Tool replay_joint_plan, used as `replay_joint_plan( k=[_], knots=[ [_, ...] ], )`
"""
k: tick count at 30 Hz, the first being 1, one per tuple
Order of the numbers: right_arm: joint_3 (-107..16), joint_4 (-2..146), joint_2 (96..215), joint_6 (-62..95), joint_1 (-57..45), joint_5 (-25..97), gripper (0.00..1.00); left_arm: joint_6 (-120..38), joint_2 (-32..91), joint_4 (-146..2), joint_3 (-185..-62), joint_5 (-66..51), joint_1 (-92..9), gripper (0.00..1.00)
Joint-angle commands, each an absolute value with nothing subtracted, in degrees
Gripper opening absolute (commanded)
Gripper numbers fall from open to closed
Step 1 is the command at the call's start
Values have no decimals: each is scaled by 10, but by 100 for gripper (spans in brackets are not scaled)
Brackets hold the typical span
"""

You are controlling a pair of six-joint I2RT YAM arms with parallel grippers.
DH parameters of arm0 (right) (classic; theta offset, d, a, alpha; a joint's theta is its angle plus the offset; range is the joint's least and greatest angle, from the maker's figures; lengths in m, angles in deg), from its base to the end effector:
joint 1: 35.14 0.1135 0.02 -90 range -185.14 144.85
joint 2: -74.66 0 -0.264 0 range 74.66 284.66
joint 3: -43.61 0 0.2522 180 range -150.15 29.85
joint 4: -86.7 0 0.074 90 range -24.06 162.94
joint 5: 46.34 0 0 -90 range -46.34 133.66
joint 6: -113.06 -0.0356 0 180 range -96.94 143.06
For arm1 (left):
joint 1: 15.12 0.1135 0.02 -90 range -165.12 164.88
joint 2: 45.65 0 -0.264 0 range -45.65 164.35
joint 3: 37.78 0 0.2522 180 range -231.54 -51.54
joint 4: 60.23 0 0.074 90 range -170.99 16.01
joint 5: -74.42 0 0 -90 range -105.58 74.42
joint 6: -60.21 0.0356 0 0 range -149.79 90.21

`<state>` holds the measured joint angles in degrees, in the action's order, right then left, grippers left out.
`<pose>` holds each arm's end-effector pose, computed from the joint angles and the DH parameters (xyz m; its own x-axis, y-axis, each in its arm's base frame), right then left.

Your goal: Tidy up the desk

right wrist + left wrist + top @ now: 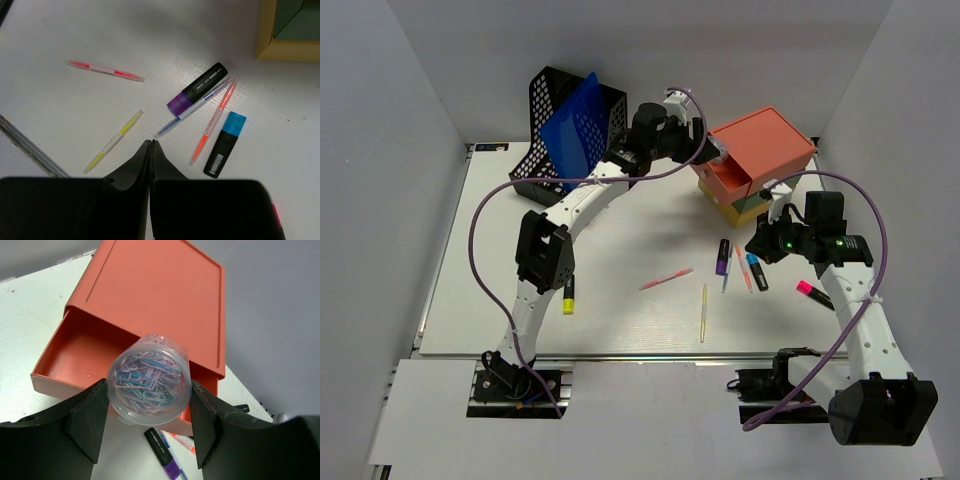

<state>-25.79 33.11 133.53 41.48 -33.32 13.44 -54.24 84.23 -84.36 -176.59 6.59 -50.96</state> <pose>0.2073 0.0245 0.3140 -0.5226 -0.2898 -0.8018 -0.5904 0.8015 0.0952 0.4312 -0.3280 0.3272 -0.5401 -0.0827 -0.8375 0.6744 0.5528 -0.4895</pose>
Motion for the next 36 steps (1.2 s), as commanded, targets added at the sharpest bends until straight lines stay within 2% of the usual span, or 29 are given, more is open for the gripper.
replay_joint_plan(
  k=[1,18,24,28,29,32,36],
  knots=[
    [-265,348,1334,413,-337,122,0,-528,837,-854,-1797,51,-513,1],
    [-264,354,1337,411,-338,118,0,-498,833,-891,-1801,20,-519,5],
    [-262,354,1339,410,-339,117,0,-498,832,-889,-1803,19,-519,11],
    [-264,354,1340,410,-338,117,0,-501,832,-889,-1803,19,-519,26],
    [-264,354,1339,411,-338,117,0,-502,833,-888,-1802,21,-519,34],
    [-264,352,1340,412,-338,116,0,-506,833,-885,-1802,23,-519,46],
    [-266,352,1337,412,-338,116,0,-511,831,-879,-1803,23,-519,55]
  ],
)
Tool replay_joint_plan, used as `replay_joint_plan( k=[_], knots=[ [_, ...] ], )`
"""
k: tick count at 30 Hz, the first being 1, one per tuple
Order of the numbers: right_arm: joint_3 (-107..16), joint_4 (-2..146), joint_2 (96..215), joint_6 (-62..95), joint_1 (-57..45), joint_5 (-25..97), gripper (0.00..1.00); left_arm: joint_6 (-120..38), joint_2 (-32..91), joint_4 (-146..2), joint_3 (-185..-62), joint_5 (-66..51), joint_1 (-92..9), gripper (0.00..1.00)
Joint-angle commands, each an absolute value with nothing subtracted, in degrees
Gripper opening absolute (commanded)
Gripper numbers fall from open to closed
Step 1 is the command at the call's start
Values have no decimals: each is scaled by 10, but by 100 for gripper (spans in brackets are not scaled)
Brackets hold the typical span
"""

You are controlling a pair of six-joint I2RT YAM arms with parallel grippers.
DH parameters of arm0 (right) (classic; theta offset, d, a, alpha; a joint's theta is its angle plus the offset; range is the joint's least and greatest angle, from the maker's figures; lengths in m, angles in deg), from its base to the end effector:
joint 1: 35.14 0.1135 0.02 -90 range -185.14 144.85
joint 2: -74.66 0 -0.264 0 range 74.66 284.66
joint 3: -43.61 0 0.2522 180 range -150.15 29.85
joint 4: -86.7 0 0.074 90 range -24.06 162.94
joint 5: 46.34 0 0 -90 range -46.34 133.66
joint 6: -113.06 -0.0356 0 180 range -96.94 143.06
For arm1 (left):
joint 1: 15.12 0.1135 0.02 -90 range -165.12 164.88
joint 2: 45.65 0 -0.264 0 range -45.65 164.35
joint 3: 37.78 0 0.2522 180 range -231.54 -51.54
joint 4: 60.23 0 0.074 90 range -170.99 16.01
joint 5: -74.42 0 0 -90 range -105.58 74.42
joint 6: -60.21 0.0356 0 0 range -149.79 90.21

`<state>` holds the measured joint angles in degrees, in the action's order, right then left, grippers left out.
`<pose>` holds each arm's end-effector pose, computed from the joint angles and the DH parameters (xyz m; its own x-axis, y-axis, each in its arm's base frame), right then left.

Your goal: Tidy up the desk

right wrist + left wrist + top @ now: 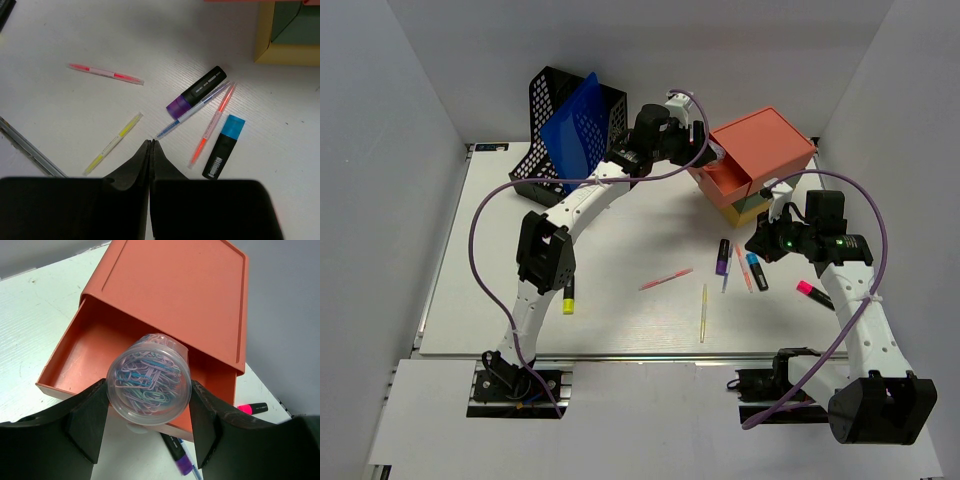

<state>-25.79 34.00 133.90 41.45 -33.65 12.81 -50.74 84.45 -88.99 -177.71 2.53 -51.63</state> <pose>0.2097 0.0237 0.3142 -0.5152 -0.2843 -0.8086 -0.5928 0.7995 0.0965 0.4279 -0.3305 0.3235 -0.5302 -0.0303 -0.8473 0.6556 0.6191 -0.4324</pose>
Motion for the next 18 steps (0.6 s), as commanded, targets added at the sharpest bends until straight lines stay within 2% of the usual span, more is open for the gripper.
replay_joint_plan(
  k=[1,4,12,18],
  knots=[
    [-265,351,1337,412,-338,115,0,-511,831,-878,-1803,23,-519,57],
    [-265,351,1337,412,-338,116,0,-515,830,-873,-1803,24,-519,63],
    [-266,348,1334,415,-339,115,0,-535,828,-852,-1804,27,-519,70],
    [-266,347,1330,416,-339,115,0,-538,827,-851,-1804,30,-519,72]
  ],
)
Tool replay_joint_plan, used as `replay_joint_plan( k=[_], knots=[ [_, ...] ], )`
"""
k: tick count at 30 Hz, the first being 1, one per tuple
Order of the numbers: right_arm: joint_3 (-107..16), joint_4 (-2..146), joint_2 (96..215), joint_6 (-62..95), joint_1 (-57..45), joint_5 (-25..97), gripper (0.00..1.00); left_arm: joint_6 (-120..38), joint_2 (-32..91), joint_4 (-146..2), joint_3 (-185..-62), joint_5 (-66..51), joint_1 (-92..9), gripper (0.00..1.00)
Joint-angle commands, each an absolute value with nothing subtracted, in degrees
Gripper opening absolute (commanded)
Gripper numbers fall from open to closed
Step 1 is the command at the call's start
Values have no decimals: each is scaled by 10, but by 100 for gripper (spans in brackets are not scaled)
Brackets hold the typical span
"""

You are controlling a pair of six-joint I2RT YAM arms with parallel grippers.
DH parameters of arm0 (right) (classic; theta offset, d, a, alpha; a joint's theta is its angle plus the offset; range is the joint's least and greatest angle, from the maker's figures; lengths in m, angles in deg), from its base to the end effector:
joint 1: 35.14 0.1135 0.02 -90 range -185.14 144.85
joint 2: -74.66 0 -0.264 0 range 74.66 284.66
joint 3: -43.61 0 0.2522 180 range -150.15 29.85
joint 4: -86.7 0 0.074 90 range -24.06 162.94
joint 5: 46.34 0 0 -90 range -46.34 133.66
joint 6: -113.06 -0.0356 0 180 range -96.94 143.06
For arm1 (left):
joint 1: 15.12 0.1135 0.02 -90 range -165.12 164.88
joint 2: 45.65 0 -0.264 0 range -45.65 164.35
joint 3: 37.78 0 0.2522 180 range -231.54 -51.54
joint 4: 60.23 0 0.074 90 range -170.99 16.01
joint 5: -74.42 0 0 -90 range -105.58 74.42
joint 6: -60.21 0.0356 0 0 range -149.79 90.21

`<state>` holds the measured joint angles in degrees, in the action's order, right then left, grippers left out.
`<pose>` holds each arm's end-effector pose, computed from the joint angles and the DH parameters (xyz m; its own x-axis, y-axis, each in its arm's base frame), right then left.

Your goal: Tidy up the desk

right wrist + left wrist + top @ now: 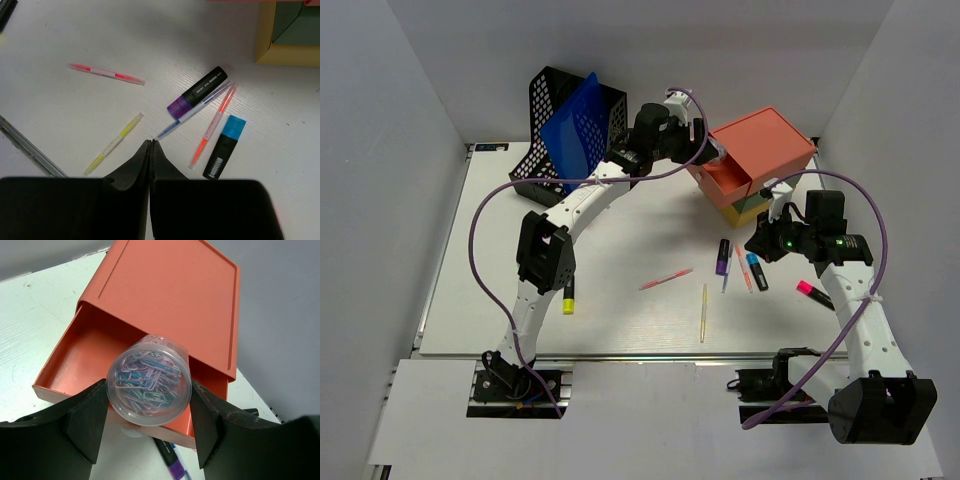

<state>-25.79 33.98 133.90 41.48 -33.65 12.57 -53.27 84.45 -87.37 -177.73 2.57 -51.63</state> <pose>0.2096 0.0238 0.3142 -0.5143 -0.2841 -0.8092 -0.5955 0.7973 0.0986 0.4286 -0.3311 0.3265 -0.5396 -0.0716 -0.8389 0.6426 0.6087 -0.4653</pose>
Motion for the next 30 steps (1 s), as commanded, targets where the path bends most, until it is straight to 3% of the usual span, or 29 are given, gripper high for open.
replay_joint_plan(
  k=[1,9,20,21,25,26,27,30],
  knots=[
    [-266,346,1329,416,-340,115,0,-538,826,-855,-1803,30,-519,72],
    [-265,345,1328,415,-339,112,0,-534,822,-866,-1799,27,-519,79],
    [-277,319,1326,458,-337,73,0,-548,807,-840,-1805,24,-519,81],
    [-288,312,1327,494,-337,56,5,-553,802,-827,-1806,24,-519,81],
    [-313,285,1327,606,-334,-40,13,-585,781,-798,-1811,25,-512,78],
    [-319,282,1329,623,-333,-48,12,-591,777,-794,-1809,27,-505,77],
    [-326,279,1338,638,-331,-55,0,-594,764,-792,-1805,26,-505,75],
    [-362,266,1373,672,-318,-63,0,-595,716,-794,-1766,18,-505,63]
  ],
)
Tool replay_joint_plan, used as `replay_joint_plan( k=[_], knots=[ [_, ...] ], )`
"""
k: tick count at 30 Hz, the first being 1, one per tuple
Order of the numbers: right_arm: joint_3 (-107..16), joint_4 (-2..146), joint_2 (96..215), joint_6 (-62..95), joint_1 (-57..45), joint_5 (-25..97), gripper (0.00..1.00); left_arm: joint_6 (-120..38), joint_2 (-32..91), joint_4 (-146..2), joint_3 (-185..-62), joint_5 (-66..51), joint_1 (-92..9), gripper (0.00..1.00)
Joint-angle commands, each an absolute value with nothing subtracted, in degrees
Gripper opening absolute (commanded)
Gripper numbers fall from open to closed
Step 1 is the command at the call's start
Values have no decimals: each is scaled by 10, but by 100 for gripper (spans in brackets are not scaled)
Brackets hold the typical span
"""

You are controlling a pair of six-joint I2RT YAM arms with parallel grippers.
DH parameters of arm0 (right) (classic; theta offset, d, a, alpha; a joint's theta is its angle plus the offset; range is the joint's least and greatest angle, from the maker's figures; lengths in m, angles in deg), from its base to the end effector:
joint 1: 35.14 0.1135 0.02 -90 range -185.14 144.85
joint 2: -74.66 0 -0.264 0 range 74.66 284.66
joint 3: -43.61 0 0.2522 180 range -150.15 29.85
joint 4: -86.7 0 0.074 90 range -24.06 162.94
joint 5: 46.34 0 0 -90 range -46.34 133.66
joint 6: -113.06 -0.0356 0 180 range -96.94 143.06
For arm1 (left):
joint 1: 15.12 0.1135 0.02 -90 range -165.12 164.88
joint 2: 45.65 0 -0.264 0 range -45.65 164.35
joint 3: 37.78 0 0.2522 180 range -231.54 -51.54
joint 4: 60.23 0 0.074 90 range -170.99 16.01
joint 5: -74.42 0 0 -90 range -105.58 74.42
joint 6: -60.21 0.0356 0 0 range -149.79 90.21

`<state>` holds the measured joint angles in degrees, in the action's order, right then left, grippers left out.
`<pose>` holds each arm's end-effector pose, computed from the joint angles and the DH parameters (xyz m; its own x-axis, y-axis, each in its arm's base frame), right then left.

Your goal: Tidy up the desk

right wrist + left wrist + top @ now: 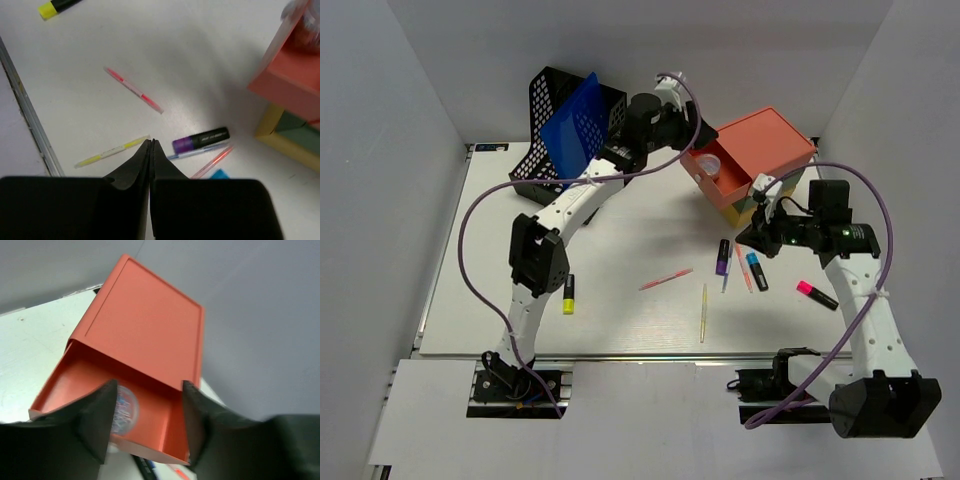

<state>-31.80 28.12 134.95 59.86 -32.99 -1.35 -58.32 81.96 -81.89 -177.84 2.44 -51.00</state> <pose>0.2035 0.0328 0.3404 -0.2272 -0.4323 -0.8726 -0.8437 0.5348 -0.0453 0.4261 -0.3218 0.3597 -0.4983 -0.2001 -0.8436 0.6451 0.5645 -0.5150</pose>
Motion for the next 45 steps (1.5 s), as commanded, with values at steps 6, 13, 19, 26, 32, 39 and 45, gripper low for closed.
replay_joint_plan(
  k=[6,13,19,26,32,39,45],
  knots=[
    [-413,319,1424,628,-264,0,0,-591,577,-786,-1549,-18,-500,11],
    [-448,414,1486,573,-146,212,0,-605,324,-784,-1261,-123,-500,51],
    [-492,438,1559,548,-80,391,0,-669,181,-814,-1094,-209,-500,77],
    [-522,458,1618,555,-23,577,0,-700,95,-858,-1030,-247,-500,81],
    [-534,489,1677,549,-3,742,0,-705,97,-866,-1027,-247,-500,81],
    [-522,551,1697,570,4,819,0,-706,97,-864,-1019,-243,-500,81],
    [-528,591,1719,595,1,864,0,-709,95,-857,-1009,-235,-500,81]
  ],
)
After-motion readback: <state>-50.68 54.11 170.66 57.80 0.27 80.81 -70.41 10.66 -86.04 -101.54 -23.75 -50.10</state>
